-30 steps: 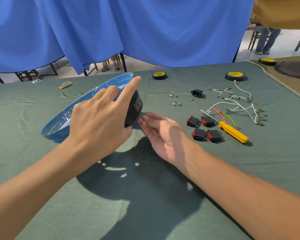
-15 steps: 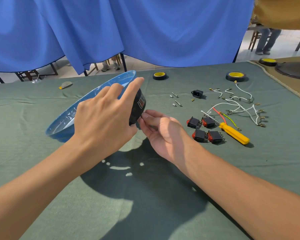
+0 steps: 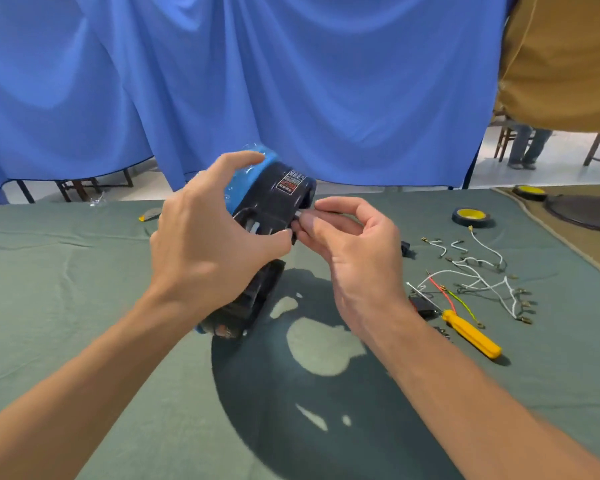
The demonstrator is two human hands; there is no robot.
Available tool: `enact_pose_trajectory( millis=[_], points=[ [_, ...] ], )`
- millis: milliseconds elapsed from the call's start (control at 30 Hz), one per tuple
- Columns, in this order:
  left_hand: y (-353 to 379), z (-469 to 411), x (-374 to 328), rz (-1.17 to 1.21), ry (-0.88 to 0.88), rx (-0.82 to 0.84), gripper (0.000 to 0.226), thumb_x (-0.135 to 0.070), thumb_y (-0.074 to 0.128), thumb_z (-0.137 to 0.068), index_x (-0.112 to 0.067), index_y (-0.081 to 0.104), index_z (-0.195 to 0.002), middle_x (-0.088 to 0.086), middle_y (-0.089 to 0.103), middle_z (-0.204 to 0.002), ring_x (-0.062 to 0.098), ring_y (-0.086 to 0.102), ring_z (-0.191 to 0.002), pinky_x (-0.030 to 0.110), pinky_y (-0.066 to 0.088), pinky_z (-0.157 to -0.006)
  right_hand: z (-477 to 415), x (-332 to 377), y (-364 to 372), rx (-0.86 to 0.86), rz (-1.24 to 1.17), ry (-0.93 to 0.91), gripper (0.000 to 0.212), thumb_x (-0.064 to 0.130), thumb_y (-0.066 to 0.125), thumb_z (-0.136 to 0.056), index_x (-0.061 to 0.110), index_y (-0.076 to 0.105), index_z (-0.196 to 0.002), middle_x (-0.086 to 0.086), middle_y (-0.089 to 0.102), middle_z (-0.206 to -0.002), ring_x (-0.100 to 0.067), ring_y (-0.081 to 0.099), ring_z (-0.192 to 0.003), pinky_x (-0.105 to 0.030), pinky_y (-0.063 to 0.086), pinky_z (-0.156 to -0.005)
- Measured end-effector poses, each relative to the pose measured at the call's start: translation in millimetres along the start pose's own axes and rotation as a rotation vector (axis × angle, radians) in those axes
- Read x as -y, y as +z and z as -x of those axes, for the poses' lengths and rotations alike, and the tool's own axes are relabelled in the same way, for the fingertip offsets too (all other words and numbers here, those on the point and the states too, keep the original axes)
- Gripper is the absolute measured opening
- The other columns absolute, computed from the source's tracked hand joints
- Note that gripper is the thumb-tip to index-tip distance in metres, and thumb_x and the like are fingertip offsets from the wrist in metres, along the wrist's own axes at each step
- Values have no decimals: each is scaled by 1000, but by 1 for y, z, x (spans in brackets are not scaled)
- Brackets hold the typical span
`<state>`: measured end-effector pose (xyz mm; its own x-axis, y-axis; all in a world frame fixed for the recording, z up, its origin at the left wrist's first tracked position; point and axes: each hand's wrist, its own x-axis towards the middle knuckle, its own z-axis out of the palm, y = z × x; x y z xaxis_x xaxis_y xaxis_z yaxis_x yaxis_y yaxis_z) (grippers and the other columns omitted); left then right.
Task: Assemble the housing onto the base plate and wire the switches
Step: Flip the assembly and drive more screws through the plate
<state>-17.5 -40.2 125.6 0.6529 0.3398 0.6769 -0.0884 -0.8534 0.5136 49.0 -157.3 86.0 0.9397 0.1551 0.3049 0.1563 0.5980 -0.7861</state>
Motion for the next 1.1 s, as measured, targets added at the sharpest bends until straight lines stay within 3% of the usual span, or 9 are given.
enact_pose_trajectory(
  millis=[100, 233, 533, 900, 1100],
  points=[
    [-7, -7, -1, 210, -58, 23, 67, -40, 82, -50, -39, 63, -115, -21, 68, -89, 8, 66, -90, 33, 55, -85, -1, 3, 2, 0, 89, -93, 19, -8, 71, -79, 9, 64, -86, -8, 75, -78, -22, 74, -73, -22, 56, -68],
    [-11, -10, 1, 310, -122, 40, 68, -32, 86, -49, -38, 65, -113, -14, 72, -95, 10, 69, -94, 39, 56, -89, -2, 4, 4, -18, 27, -93, 20, -8, 72, -78, 10, 64, -86, -10, 75, -78, -25, 74, -76, -25, 57, -69],
    [-11, -8, -6, 315, -147, 56, 67, -32, 86, -49, -37, 67, -113, -10, 74, -89, 14, 70, -90, 41, 56, -87, -5, 7, 8, -27, 33, -171, 20, -7, 70, -81, 12, 66, -80, -7, 74, -75, -20, 73, -77, -24, 57, -69],
    [-13, -6, -14, 273, -142, 107, 74, -39, 84, -50, -32, 68, -122, -5, 73, -100, 16, 68, -101, 39, 52, -95, -7, 12, 2, -27, 123, -254, 23, -4, 74, -78, 17, 69, -72, -3, 71, -69, -18, 71, -71, -26, 57, -71],
    [-15, -9, -19, 241, -170, 142, 74, -40, 82, -48, -35, 69, -121, -9, 72, -89, 13, 68, -92, 32, 53, -92, -7, 9, 1, -57, 134, -274, 27, 0, 76, -77, 25, 71, -69, -2, 73, -72, -15, 71, -71, -26, 56, -72]
  ],
)
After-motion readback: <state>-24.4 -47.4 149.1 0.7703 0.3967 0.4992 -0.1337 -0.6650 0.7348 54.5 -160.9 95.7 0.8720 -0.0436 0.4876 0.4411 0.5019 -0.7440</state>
